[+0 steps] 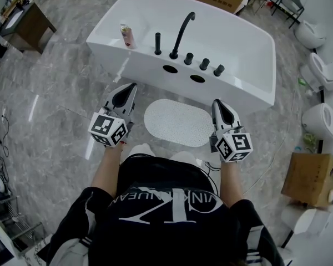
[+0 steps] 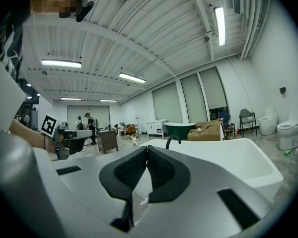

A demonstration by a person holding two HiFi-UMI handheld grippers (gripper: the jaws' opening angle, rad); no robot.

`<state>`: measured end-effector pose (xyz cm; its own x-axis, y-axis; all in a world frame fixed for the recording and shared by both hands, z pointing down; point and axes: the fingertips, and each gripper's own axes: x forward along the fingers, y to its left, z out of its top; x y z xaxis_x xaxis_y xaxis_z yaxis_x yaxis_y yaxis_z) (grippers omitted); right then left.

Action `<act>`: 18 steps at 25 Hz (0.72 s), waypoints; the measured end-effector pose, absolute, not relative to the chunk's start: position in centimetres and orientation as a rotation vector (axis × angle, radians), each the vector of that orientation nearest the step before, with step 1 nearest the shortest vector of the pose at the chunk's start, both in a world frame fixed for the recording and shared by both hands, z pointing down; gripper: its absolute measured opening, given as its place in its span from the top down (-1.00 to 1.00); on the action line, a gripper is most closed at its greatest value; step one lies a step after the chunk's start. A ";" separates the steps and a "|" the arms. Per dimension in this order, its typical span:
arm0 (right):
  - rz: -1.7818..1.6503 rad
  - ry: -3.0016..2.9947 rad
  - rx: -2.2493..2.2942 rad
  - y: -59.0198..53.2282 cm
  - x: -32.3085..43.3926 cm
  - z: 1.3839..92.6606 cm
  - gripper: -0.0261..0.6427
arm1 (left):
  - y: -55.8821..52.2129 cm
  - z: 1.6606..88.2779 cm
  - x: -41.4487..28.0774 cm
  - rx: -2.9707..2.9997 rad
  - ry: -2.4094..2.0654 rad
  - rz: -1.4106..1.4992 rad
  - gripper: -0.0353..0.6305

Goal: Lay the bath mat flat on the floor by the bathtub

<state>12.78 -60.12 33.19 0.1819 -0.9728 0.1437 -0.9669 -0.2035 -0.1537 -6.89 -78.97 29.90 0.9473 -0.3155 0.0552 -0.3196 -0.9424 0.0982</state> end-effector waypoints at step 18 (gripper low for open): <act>-0.367 1.955 -2.403 -60.8 13.8 34.4 0.84 | -81.2 29.6 -7.2 3.010 -0.596 0.041 0.85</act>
<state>13.79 -60.76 34.41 0.1866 -0.9681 0.1670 -0.9629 -0.2140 -0.1646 -7.18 -81.20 29.56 0.9244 -0.3794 0.0400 -0.3813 -0.9221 0.0661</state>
